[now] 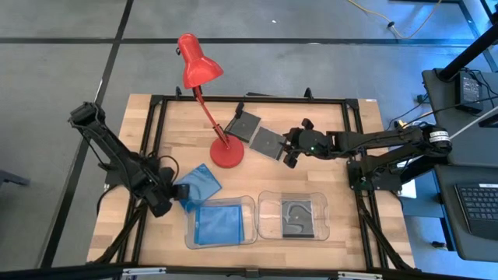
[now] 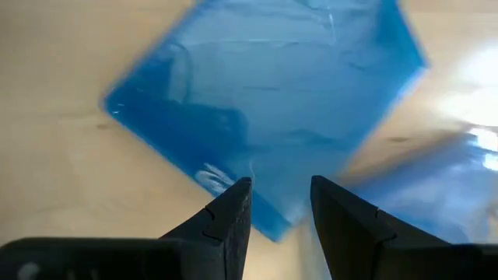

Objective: Pick & place jewel cases by type
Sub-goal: Put the blue cd case into the left transparent bin

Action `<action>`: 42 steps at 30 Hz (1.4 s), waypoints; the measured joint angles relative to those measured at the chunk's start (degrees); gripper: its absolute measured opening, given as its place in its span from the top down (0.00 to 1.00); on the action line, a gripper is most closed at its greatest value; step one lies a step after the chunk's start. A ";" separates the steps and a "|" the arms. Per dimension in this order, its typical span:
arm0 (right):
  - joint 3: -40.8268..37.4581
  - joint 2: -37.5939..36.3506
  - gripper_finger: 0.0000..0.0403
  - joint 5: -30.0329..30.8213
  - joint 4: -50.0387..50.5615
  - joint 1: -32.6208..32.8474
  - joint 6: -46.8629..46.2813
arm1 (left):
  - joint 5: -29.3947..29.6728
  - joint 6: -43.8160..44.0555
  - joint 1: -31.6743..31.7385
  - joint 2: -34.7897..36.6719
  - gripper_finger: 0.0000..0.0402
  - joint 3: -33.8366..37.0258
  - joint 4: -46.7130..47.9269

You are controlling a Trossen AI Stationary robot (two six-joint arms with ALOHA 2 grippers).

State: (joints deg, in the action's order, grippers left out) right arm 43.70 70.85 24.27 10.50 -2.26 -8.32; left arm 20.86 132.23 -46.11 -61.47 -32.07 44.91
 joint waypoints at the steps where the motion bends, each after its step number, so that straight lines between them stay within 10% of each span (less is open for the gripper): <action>1: 0.00 0.00 0.60 0.00 0.00 0.00 0.00 | -0.81 0.07 0.00 0.00 0.68 0.35 0.59; 17: 0.00 0.02 0.60 0.04 -0.08 0.00 -0.57 | -10.97 1.05 -0.04 0.11 0.68 7.47 -1.44; 42: 0.00 4.32 0.60 -5.15 -7.20 -0.23 -3.65 | 6.06 -8.45 7.81 -0.12 0.68 11.11 -2.30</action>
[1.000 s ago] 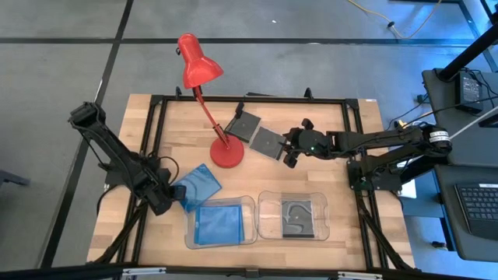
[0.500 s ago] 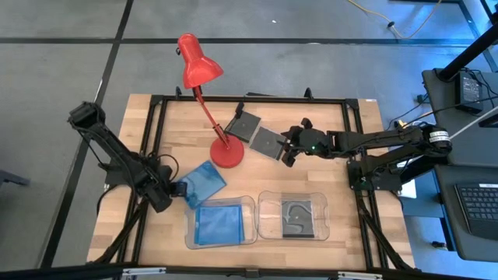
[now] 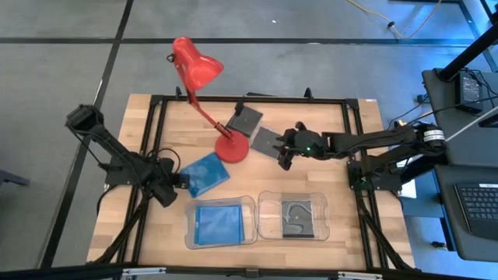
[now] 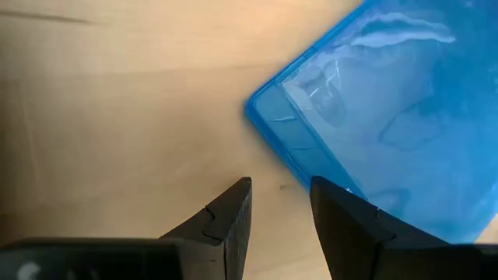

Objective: Pick & place jewel cases by type
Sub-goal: Put the blue cd case into the left transparent bin

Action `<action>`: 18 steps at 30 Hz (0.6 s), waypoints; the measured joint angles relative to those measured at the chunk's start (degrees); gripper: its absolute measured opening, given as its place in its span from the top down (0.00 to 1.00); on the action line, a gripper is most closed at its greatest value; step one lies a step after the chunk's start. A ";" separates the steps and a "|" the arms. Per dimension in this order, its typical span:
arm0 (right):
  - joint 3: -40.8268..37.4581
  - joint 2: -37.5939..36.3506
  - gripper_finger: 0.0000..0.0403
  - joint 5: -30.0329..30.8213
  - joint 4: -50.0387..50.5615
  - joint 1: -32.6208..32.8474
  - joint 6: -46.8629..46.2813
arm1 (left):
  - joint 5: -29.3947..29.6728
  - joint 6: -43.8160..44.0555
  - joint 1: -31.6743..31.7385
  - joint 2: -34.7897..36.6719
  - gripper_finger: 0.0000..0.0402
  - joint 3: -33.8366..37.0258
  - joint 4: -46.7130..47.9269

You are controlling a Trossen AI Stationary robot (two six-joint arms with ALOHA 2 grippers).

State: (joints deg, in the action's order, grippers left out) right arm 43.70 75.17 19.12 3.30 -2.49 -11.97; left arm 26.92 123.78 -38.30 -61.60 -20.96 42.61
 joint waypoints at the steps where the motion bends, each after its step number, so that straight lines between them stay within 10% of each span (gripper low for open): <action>1: 0.00 1.13 0.60 -0.99 -0.88 -0.36 -0.02 | -0.02 -0.66 0.65 0.01 0.68 -0.01 -0.06; 10: 9.19 11.61 0.60 -16.76 -1.74 -7.46 -1.76 | -0.94 -4.57 3.95 0.06 0.68 -0.08 -2.37; 18: 19.24 24.99 0.60 -18.87 -2.24 -7.38 -4.37 | -1.07 -4.56 3.95 0.06 0.68 -0.10 -2.59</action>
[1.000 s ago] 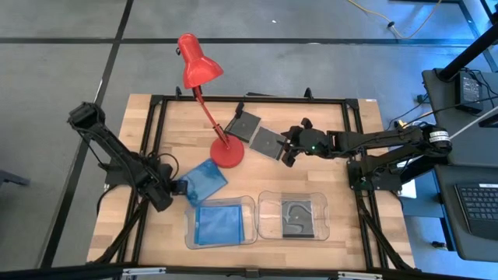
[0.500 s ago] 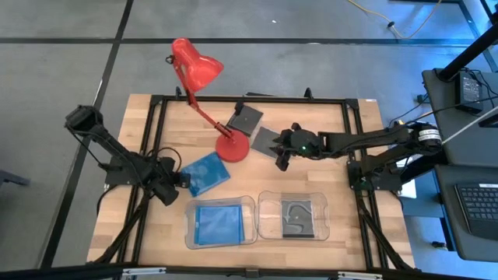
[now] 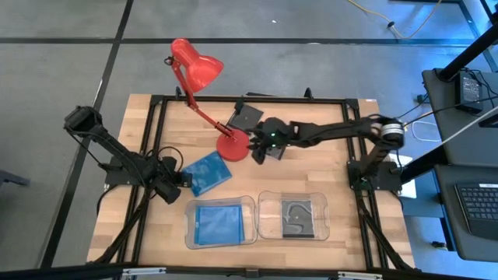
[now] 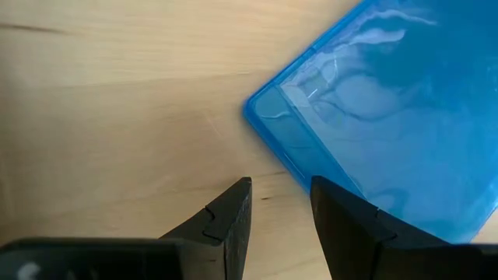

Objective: Pick & place jewel cases by type
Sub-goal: Put the blue cd case into the left transparent bin

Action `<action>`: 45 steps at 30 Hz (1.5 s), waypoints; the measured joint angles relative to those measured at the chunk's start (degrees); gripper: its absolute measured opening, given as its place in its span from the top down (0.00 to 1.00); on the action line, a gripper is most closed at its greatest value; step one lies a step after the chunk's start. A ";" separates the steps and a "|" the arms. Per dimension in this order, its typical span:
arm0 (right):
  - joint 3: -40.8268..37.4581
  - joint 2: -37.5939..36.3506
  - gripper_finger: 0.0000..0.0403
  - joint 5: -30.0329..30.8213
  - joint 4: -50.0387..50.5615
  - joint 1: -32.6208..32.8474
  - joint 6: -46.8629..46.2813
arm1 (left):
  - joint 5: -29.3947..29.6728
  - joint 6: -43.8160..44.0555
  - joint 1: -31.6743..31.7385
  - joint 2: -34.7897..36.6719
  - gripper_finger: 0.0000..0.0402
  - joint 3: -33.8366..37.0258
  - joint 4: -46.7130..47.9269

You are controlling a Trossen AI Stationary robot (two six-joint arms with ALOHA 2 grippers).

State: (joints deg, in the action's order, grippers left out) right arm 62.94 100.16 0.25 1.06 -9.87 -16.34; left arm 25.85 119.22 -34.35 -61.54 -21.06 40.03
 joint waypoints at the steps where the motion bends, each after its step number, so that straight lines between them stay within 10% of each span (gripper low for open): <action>1: 1.14 1.62 0.60 0.02 -0.17 0.19 -0.08 | -0.02 0.02 0.00 0.00 0.68 0.00 -0.02; 22: 8.16 20.59 0.60 -1.90 -12.14 5.30 -15.05 | 0.57 -7.92 0.07 0.04 0.68 -0.11 -6.59; 45: 11.31 24.53 0.60 1.35 -14.07 7.55 -17.79 | -3.47 -7.50 3.29 0.04 0.68 -0.13 -6.59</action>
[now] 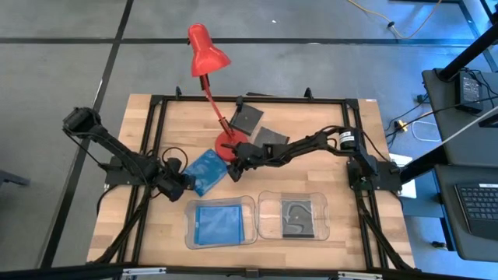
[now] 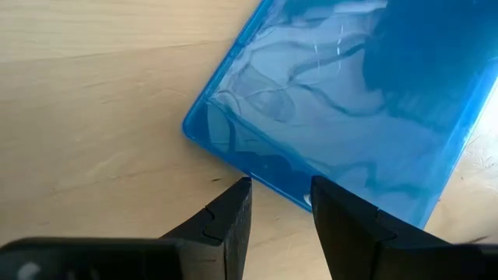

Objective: Pick & place jewel cases by type
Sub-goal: Put the blue cd case into the left transparent bin

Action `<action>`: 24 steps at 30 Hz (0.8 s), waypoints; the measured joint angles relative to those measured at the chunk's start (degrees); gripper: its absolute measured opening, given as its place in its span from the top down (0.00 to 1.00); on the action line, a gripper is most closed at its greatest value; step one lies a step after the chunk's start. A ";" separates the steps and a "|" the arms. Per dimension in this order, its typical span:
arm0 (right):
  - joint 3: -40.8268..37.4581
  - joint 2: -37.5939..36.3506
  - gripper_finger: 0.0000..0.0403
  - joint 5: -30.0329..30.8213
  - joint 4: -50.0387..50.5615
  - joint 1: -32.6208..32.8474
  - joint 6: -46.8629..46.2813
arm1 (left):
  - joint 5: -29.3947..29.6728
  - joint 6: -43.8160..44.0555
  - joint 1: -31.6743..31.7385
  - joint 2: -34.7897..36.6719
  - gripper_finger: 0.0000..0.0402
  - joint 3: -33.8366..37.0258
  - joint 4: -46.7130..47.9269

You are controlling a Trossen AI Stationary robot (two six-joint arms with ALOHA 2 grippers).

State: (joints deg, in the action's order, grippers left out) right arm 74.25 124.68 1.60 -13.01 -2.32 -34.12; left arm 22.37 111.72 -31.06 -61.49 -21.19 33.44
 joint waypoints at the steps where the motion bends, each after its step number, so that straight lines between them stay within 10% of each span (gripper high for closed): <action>1: 0.07 0.00 0.60 0.06 -0.01 0.16 0.11 | -0.02 -0.01 0.15 0.00 0.68 0.00 -0.01; 24: 0.45 3.34 0.60 0.70 -1.28 0.26 -1.56 | -0.29 -2.46 0.05 0.00 0.68 -0.02 -2.38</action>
State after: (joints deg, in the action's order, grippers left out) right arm 74.70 128.02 2.30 -14.29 -2.06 -35.68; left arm 22.09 109.26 -31.00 -61.49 -21.21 31.06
